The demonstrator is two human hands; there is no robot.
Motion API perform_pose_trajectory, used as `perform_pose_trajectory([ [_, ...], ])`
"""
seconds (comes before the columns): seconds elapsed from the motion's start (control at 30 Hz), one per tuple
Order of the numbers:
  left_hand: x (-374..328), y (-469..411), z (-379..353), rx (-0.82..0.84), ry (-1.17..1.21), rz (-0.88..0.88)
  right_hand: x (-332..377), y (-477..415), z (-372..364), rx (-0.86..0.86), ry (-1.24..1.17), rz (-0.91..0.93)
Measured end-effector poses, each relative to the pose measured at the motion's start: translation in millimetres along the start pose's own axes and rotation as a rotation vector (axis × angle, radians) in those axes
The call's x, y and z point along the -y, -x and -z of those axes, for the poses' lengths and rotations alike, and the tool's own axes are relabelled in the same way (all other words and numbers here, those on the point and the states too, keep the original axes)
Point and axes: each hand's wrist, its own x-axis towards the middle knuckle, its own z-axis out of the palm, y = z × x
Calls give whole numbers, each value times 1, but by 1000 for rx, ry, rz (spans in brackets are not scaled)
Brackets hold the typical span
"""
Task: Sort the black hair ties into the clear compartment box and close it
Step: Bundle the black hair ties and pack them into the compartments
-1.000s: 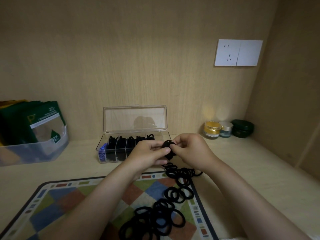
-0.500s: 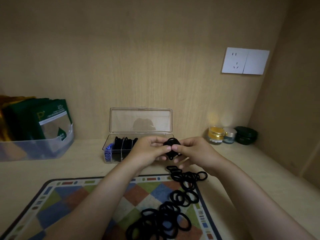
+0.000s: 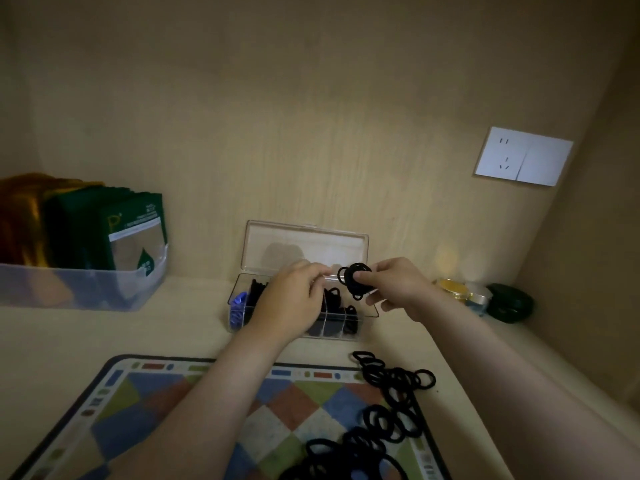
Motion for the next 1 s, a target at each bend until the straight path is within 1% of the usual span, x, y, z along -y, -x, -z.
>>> perform_pose_trajectory([
  [0.1,13,2,-3,90,-198,-89,1,-12,-13,-45,186,10],
  [0.2,19,3,-8,167,-261,-93,1,-21,-22,-88,489,52],
  [0.3,23,1,-10,182,-289,-89,5,-21,-28,-132,752,45],
  [0.4,24,0,-12,191,-313,-92,9,-23,-34,-86,905,32],
  [0.53,23,1,-14,289,-398,-95,12,-23,-44,44,1139,80],
  [0.63,21,2,-16,354,-486,-104,13,-23,-41,151,1138,104],
  [0.77,20,0,-16,384,-493,-88,10,-26,-25,226,1056,121],
  [0.83,20,0,-15,381,-491,-88,10,-24,-20,198,1003,171],
  [0.93,21,1,-16,374,-486,-86,6,-16,-15,101,888,254],
  [1.0,21,1,-16,359,-464,-83,2,-12,-16,97,874,309],
])
